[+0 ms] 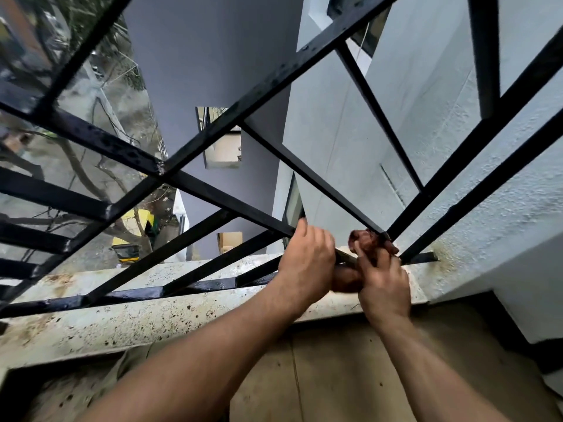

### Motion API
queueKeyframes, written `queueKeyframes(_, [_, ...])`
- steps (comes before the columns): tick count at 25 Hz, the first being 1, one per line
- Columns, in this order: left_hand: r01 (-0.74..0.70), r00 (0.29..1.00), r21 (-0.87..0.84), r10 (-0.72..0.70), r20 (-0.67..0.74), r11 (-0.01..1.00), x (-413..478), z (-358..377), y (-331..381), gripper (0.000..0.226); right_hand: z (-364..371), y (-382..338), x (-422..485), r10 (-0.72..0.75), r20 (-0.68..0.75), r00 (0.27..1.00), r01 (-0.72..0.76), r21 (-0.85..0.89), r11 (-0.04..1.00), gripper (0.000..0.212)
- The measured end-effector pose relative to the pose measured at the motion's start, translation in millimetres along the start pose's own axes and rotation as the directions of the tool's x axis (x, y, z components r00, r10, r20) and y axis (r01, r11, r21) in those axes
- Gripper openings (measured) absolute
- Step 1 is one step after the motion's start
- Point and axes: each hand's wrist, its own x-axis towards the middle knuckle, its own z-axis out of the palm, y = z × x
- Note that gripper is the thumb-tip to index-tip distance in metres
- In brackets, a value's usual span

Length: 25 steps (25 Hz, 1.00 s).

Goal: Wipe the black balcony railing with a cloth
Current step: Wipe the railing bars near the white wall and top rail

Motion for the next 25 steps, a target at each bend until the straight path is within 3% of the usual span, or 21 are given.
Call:
queueKeyframes(1, [-0.027,0.996,0.111,0.017,0.090,0.993,1.4,-1.6,-0.9,0.034,9.6,3.3,-6.8,0.090,0.115,0.989,-0.082,-0.074,0.994,0.070])
queueKeyframes(3, [-0.059,0.986,0.215,0.023,0.166,0.975,2.6,0.9,-0.3,0.033,18.8,-6.7,-11.1,0.267,0.346,0.900,-0.300,0.044,0.953,0.060])
queueKeyframes(5, [-0.040,0.991,0.258,0.006,0.131,0.965,6.3,8.3,1.7,0.034,15.3,-15.9,3.2,0.260,0.512,0.819,-0.379,0.141,0.915,0.065])
queueKeyframes(6, [-0.029,0.995,0.254,0.003,0.104,0.967,7.3,11.4,2.5,0.033,11.1,-17.0,11.7,0.272,0.523,0.808,-0.390,0.129,0.912,0.072])
queueKeyframes(9, [-0.026,0.999,0.262,0.018,0.033,0.965,9.1,25.0,5.3,0.037,-2.1,-14.9,15.0,0.354,0.332,0.874,-0.368,-0.024,0.930,0.067])
queueKeyframes(12, [-0.025,1.000,0.295,0.025,0.002,0.955,13.6,29.2,3.3,0.044,7.2,-14.7,17.1,0.332,0.411,0.849,-0.411,0.119,0.904,0.054])
queueKeyframes(14, [-0.017,0.999,0.277,0.025,-0.027,0.961,15.4,29.8,2.6,0.041,4.7,-23.3,32.4,0.311,0.513,0.800,-0.522,0.339,0.782,0.048])
queueKeyframes(17, [0.011,1.000,0.269,-0.014,0.011,0.963,16.3,28.7,5.4,0.036,-7.4,-40.0,34.6,0.336,0.621,0.709,-0.704,0.585,0.403,0.031])
queueKeyframes(18, [0.009,1.000,0.266,-0.017,0.027,0.964,15.0,27.8,5.5,0.035,-12.3,-42.5,29.3,0.297,0.621,0.726,-0.685,0.615,0.390,0.030])
queueKeyframes(19, [0.000,0.999,0.267,-0.011,0.040,0.964,14.0,26.6,4.6,0.036,-17.5,-43.0,25.6,0.227,0.591,0.774,-0.623,0.645,0.443,0.031])
queueKeyframes(20, [-0.017,0.998,0.272,0.002,0.056,0.962,11.5,23.6,3.4,0.040,-25.2,-41.6,24.2,0.121,0.537,0.835,-0.483,0.609,0.629,0.029])
queueKeyframes(22, [-0.047,0.995,0.276,0.021,0.095,0.960,5.4,14.9,3.6,0.043,-44.1,-30.2,33.4,-0.027,0.520,0.854,-0.108,0.226,0.968,0.031])
queueKeyframes(23, [-0.056,0.992,0.279,0.022,0.126,0.959,1.9,9.4,4.6,0.041,-49.2,-25.2,39.7,-0.082,0.510,0.856,0.056,0.065,0.996,0.039])
queueKeyframes(24, [-0.064,0.988,0.278,0.021,0.154,0.958,-0.6,2.3,4.0,0.041,-52.8,-23.8,46.2,-0.162,0.517,0.841,0.161,0.047,0.986,0.044])
queueKeyframes(25, [-0.081,0.984,0.273,0.034,0.172,0.959,-0.9,-1.6,2.2,0.045,-55.0,-28.5,47.6,-0.244,0.536,0.808,0.204,0.133,0.970,0.045])
